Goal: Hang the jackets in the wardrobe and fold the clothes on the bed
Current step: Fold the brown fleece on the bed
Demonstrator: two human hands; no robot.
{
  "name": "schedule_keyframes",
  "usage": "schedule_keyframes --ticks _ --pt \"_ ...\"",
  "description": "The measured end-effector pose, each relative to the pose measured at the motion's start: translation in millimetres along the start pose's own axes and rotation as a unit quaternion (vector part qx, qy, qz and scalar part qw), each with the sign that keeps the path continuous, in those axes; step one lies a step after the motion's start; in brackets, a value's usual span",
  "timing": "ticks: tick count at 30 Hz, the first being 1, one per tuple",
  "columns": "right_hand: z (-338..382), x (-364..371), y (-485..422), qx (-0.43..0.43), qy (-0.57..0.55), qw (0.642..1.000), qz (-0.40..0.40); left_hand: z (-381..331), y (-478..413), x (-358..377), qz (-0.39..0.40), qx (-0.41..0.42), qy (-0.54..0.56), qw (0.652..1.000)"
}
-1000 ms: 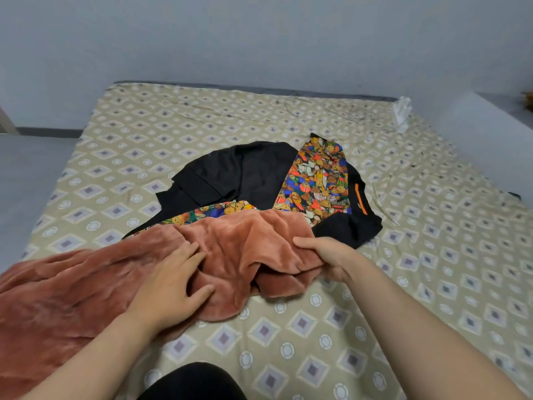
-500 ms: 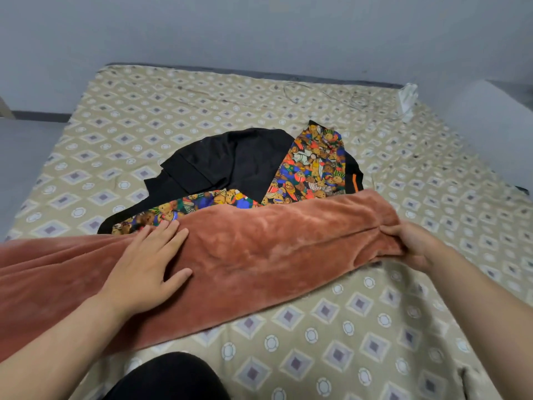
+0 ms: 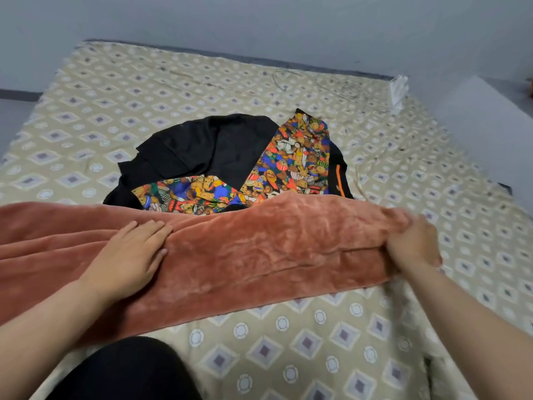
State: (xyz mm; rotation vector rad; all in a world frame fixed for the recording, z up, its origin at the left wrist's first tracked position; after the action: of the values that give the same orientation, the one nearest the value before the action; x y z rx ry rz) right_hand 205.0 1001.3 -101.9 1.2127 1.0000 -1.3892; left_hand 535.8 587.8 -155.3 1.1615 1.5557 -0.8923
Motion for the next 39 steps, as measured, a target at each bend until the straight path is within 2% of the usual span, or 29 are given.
schedule_keyframes --ticks 2,4,6,8,10,12,14,18,20,23,24,25,28,29,30,31,32,33,34,35,36,37,38,39 --pt "54 17 43 -0.144 -0.01 0.99 -0.003 2 4 -6 0.0 -0.011 0.005 1.0" --pt "108 34 104 -0.287 -0.06 0.956 -0.002 8 12 -12 0.001 -0.029 0.002 1.0" --pt "156 44 173 -0.42 -0.093 0.903 -0.009 16 26 -20 0.004 -0.046 0.009 0.999" --pt "198 50 237 -0.539 -0.124 0.833 -0.004 28 47 -30 0.007 -0.067 0.016 0.998" --pt "235 55 291 -0.608 -0.146 0.779 0.041 47 71 -39 0.01 -0.111 0.014 0.994" --pt "267 64 332 -0.633 -0.127 0.754 0.118 67 95 -46 -0.005 -0.159 0.015 0.987" --pt "291 77 370 -0.648 -0.089 0.739 0.159 92 123 -54 -0.017 -0.208 0.03 0.978" --pt "305 103 430 -0.665 0.026 0.735 0.13 143 181 -54 -0.029 -0.321 0.068 0.944" --pt "303 110 440 -0.665 0.07 0.737 0.099 162 210 -48 -0.095 -0.391 0.124 0.907" --pt "307 107 441 -0.667 0.068 0.74 0.055 174 245 -30 -0.213 -0.464 0.278 0.814" --pt "311 106 444 -0.673 0.061 0.735 0.044 176 250 -27 -0.231 -0.476 0.32 0.786" --pt "315 104 450 -0.688 0.052 0.723 0.031 180 251 -25 -0.244 -0.481 0.346 0.767" --pt "320 113 490 -0.757 0.06 0.65 0.036 191 244 -34 -0.255 -0.481 0.346 0.764" --pt "321 121 503 -0.766 0.089 0.633 0.069 191 242 -38 -0.27 -0.469 0.405 0.737" --pt "323 127 512 -0.757 0.12 0.633 0.111 188 239 -42 -0.295 -0.435 0.515 0.677" --pt "326 131 512 -0.735 0.137 0.649 0.142 180 236 -47 -0.294 -0.383 0.643 0.595" --pt "331 129 509 -0.703 0.128 0.68 0.16 169 232 -53 -0.274 -0.318 0.754 0.505" --pt "336 125 500 -0.664 0.091 0.721 0.177 162 230 -58 -0.246 -0.261 0.828 0.432" --pt "342 116 489 -0.617 0.014 0.76 0.204 157 228 -64 -0.208 -0.216 0.866 0.401" --pt "343 104 479 -0.566 -0.1 0.781 0.245 155 226 -68 -0.188 -0.19 0.879 0.395" --pt "341 92 468 -0.508 -0.221 0.783 0.282 158 223 -69 -0.183 -0.191 0.88 0.395" --pt "339 82 452 -0.432 -0.341 0.774 0.313 165 219 -68 -0.197 -0.216 0.877 0.382" --pt "335 74 435 -0.319 -0.46 0.746 0.359 174 213 -65 -0.223 -0.266 0.862 0.368" --pt "331 69 417 -0.181 -0.563 0.694 0.41 185 207 -60 -0.254 -0.328 0.833 0.368"
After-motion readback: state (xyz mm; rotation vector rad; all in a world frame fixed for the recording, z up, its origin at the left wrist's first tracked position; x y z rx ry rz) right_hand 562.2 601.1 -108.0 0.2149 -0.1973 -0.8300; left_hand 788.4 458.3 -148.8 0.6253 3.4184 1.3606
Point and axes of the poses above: each hand's wrist, its own y-axis away from the middle knuckle, its own x-axis out of the palm, z = x × y, the point moved 4 cm from there along -y, towards the middle knuckle, and after that the axes turned 10 degrees about y, right-handed, at the moved point
